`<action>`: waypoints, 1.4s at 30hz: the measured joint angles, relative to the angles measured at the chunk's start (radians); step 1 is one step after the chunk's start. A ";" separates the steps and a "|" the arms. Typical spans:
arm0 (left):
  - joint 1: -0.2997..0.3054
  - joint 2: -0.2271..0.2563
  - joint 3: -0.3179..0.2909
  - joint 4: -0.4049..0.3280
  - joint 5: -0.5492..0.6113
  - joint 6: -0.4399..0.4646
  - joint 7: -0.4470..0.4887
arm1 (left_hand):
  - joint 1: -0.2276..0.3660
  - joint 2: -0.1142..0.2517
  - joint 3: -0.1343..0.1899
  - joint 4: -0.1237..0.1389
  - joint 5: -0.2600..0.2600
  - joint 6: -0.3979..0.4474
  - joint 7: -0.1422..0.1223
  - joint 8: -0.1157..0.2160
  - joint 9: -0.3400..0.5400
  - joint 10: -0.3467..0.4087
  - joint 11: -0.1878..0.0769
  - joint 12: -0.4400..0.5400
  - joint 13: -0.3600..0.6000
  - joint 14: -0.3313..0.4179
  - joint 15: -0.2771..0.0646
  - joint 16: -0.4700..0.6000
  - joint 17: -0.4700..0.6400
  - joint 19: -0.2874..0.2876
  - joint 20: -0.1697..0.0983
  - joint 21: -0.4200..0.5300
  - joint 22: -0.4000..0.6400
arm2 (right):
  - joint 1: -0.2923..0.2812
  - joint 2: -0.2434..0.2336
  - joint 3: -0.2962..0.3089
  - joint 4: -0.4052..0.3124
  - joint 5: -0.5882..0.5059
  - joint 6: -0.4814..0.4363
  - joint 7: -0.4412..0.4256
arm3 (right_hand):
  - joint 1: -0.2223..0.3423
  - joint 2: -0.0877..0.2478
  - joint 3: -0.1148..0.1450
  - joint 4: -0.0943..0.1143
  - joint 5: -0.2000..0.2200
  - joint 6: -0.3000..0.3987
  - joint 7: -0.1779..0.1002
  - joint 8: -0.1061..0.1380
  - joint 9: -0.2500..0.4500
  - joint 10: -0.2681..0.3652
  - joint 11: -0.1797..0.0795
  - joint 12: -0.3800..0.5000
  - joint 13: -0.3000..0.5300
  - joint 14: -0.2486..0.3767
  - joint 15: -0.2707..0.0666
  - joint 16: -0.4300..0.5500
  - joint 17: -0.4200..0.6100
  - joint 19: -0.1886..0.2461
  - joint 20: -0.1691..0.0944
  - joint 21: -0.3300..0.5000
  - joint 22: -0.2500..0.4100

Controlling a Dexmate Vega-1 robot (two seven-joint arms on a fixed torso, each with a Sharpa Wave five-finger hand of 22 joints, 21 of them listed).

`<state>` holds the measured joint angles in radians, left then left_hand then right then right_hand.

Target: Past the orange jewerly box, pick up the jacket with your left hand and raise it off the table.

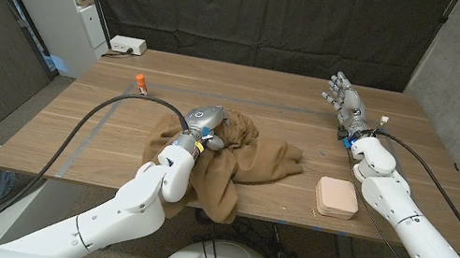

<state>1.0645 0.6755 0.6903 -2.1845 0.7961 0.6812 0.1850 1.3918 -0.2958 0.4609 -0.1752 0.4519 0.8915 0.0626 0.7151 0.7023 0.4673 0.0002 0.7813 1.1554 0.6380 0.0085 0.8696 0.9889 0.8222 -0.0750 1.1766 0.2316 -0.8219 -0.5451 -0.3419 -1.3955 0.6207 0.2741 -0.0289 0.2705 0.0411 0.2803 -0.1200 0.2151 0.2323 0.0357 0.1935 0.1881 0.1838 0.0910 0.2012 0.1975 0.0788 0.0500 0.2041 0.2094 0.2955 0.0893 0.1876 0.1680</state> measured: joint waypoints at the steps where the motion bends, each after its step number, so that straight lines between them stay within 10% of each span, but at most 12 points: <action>1: -0.003 0.001 0.001 -0.001 -0.001 -0.001 0.001 | 0.000 0.000 0.001 0.001 0.000 0.000 0.000 0.000 0.000 0.000 0.000 0.000 0.000 0.000 0.000 0.000 0.000 0.006 -0.013 0.003 -0.001 | -0.001 0.000 0.001 -0.001 0.000 0.000 -0.001 | 0.000 0.000 0.000 0.000 0.000 0.000 0.000 0.000 0.000 0.000 0.000 0.000 0.000 0.000 0.000 0.000 0.000 0.000 0.000 0.000 0.000; 42: -0.075 0.020 0.009 -0.051 0.045 0.002 -0.024 | 0.006 0.005 0.015 -0.001 0.014 0.011 0.003 -0.012 -0.003 0.025 0.000 -0.027 0.023 -0.004 0.004 0.004 -0.008 -0.014 -0.021 0.074 -0.046 | 0.007 0.008 0.012 0.009 0.001 0.024 -0.004 | 0.000 0.000 0.000 0.000 0.000 0.000 0.000 0.000 0.000 0.000 0.000 0.000 0.000 0.005 0.005 0.000 0.000 0.005 0.005 0.000 0.000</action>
<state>0.9896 0.6957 0.6997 -2.2353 0.8406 0.6836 0.1614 1.3973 -0.2904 0.4760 -0.1761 0.4662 0.9023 0.0660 0.7035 0.6996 0.4926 -0.0001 0.7540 1.1781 0.6337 0.0128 0.8734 0.9814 0.8080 -0.0960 1.2506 0.1856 -0.8150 -0.5367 -0.3301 -1.3863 0.6220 0.2981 -0.0333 0.2705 0.0411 0.2804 -0.1199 0.2150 0.2323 0.0357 0.1935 0.1881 0.1838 0.0911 0.2012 0.1974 0.0842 0.0552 0.2041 0.2094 0.3010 0.0948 0.1876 0.1679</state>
